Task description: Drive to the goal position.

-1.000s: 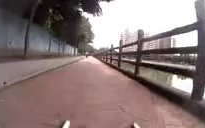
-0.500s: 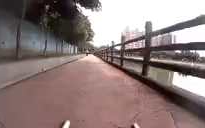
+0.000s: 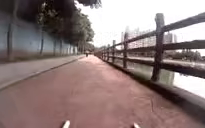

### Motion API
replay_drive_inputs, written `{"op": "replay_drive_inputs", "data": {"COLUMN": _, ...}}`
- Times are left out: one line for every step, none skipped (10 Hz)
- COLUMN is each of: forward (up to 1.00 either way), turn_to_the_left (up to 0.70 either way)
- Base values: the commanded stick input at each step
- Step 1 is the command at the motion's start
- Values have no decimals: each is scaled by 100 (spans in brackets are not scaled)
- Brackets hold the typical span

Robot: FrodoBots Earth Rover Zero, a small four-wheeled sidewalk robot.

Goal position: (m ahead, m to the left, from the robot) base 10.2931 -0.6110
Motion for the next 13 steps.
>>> {"op": "replay_drive_inputs", "data": {"forward": 100, "turn_to_the_left": 0}}
{"op": "replay_drive_inputs", "data": {"forward": 100, "turn_to_the_left": 4}}
{"op": "replay_drive_inputs", "data": {"forward": 100, "turn_to_the_left": 14}}
{"op": "replay_drive_inputs", "data": {"forward": 100, "turn_to_the_left": 36}}
{"op": "replay_drive_inputs", "data": {"forward": 100, "turn_to_the_left": 26}}
{"op": "replay_drive_inputs", "data": {"forward": 100, "turn_to_the_left": 10}}
{"op": "replay_drive_inputs", "data": {"forward": 100, "turn_to_the_left": 0}}
{"op": "replay_drive_inputs", "data": {"forward": 100, "turn_to_the_left": 0}}
{"op": "replay_drive_inputs", "data": {"forward": 100, "turn_to_the_left": 0}}
{"op": "replay_drive_inputs", "data": {"forward": 100, "turn_to_the_left": 0}}
{"op": "replay_drive_inputs", "data": {"forward": 100, "turn_to_the_left": 0}}
{"op": "replay_drive_inputs", "data": {"forward": 100, "turn_to_the_left": 0}}
{"op": "replay_drive_inputs", "data": {"forward": 100, "turn_to_the_left": 0}}
